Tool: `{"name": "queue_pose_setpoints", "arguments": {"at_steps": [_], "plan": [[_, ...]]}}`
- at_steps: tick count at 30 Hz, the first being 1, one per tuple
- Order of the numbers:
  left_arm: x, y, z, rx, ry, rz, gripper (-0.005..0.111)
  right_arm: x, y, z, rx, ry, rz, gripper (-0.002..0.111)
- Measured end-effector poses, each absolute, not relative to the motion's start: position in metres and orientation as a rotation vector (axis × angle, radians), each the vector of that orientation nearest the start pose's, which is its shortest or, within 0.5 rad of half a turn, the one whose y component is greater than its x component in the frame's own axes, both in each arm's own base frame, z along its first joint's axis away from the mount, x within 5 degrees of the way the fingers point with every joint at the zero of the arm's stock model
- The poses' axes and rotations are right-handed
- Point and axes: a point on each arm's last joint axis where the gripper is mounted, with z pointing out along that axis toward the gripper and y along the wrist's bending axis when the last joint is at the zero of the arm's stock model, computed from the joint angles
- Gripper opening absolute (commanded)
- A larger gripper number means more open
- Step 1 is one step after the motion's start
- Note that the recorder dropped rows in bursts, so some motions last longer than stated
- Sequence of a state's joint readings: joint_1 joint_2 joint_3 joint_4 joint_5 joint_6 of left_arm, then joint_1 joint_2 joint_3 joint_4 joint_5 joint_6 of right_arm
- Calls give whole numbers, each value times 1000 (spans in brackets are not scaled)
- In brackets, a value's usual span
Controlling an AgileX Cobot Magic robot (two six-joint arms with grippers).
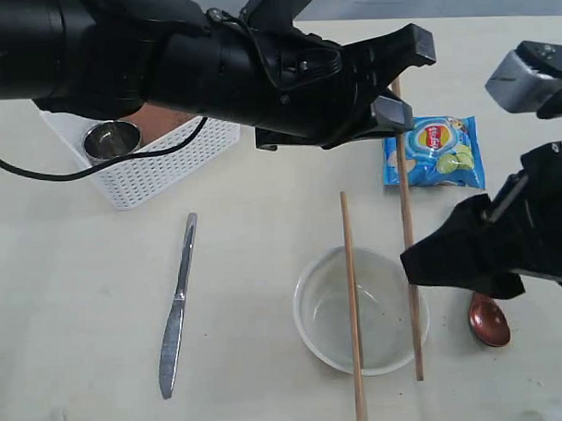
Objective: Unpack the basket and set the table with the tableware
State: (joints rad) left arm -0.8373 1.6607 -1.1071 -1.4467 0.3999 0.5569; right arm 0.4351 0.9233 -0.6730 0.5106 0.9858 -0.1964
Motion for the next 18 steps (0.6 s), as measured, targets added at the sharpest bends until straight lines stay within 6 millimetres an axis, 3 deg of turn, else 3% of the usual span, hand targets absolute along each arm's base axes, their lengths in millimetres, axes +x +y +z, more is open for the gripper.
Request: {"name": "queue_pose_setpoints", "arguments": {"at_steps": [8,14,15,18], "plan": [[222,-299,267,218,2380,-1366,0,138,104,274,-512,2594,737,57],[222,-299,267,218,2378,-1363,0,140,105,256,-460,2639,754,57],[222,-299,267,218,2378,-1363,0,139,106,253,-451,2640,769,53],[223,-299,267,215,2377,-1359,0,138,107,251,-442,2633,803,23]]}}
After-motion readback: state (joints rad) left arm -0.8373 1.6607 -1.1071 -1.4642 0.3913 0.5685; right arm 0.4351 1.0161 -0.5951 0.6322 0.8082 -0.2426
